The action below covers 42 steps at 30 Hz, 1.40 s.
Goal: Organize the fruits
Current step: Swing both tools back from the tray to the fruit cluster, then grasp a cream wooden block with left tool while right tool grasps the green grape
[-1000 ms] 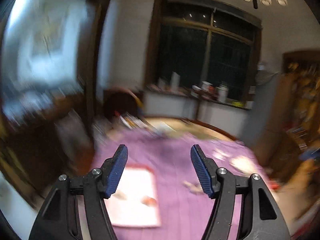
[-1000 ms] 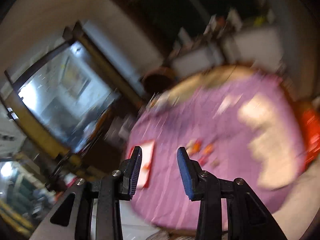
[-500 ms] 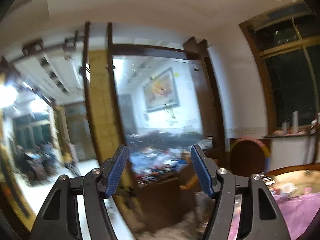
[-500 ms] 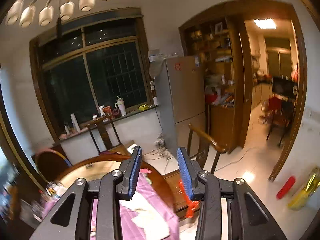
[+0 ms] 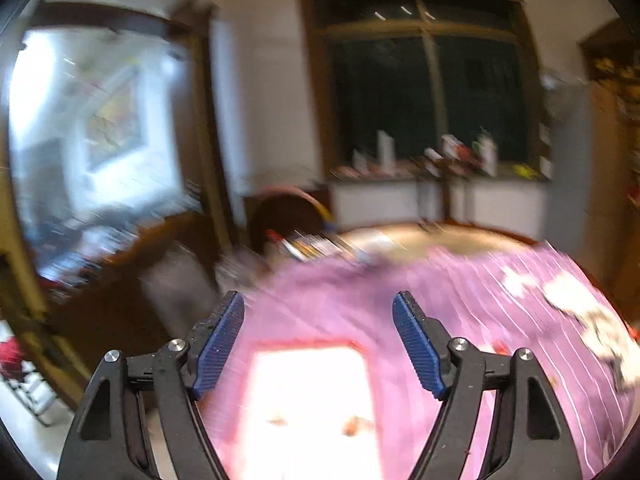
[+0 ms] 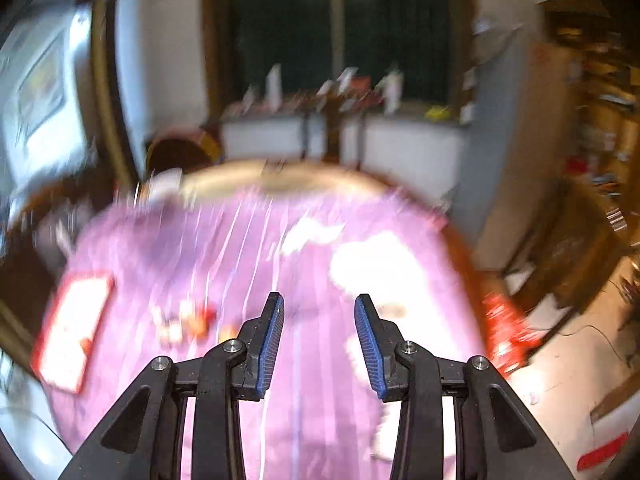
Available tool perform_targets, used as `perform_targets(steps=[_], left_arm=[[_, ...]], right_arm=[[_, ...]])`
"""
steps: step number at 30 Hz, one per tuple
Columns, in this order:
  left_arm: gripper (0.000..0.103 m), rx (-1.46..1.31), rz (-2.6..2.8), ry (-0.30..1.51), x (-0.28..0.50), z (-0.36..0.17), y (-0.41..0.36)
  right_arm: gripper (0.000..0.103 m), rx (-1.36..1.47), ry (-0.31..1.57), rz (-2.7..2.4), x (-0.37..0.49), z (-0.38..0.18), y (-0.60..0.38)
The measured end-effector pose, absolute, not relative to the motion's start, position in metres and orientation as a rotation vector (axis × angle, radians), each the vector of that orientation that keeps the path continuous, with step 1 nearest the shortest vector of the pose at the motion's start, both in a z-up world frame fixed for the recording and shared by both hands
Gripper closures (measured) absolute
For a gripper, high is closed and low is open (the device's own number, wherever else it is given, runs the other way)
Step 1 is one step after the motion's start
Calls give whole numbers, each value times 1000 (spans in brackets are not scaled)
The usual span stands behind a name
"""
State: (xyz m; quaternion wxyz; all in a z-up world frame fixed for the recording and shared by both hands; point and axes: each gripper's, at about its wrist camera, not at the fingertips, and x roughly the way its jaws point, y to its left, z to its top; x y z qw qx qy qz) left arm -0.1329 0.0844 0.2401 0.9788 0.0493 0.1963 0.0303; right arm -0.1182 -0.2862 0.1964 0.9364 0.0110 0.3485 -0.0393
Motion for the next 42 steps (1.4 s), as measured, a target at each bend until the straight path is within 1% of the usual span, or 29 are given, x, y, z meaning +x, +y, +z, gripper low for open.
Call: perform_targets(steps=[1, 3, 5, 8, 13, 18, 26, 28, 29, 30, 31, 32, 37, 42], left_arm=[[27, 92, 22, 433, -120, 217, 72], [27, 76, -93, 538, -98, 165, 44], [27, 97, -170, 645, -74, 124, 18], [27, 87, -243, 732, -51, 87, 3], [30, 75, -300, 795, -19, 44, -18], [30, 136, -346, 834, 12, 28, -31], [30, 186, -415, 849, 29, 18, -54], [36, 181, -437, 860, 31, 16, -57], [47, 175, -456, 863, 31, 16, -57], [63, 162, -484, 873, 30, 16, -58], [68, 153, -501, 887, 31, 15, -59], [72, 166, -486, 889, 30, 14, -60], [72, 125, -470, 893, 28, 17, -55], [72, 72, -432, 858, 10, 39, -42]], right_arm=[[64, 30, 764, -47, -107, 162, -281], [64, 67, 866, 25, -91, 102, -271], [65, 98, 934, 78, -79, 63, -265], [65, 145, 947, 131, -75, 36, -266], [65, 124, 943, 190, -56, 32, -260], [65, 100, 973, 243, -40, 20, -247], [66, 66, 978, 240, -36, 12, -240], [68, 57, 977, 233, -38, 12, -239], [71, 50, 975, 223, -39, 12, -239], [72, 48, 974, 217, -39, 12, -238], [75, 49, 972, 210, -39, 12, -239], [76, 54, 972, 208, -39, 13, -239], [77, 110, 981, 236, -41, 16, -243], [77, 97, 939, 261, -57, 39, -237]])
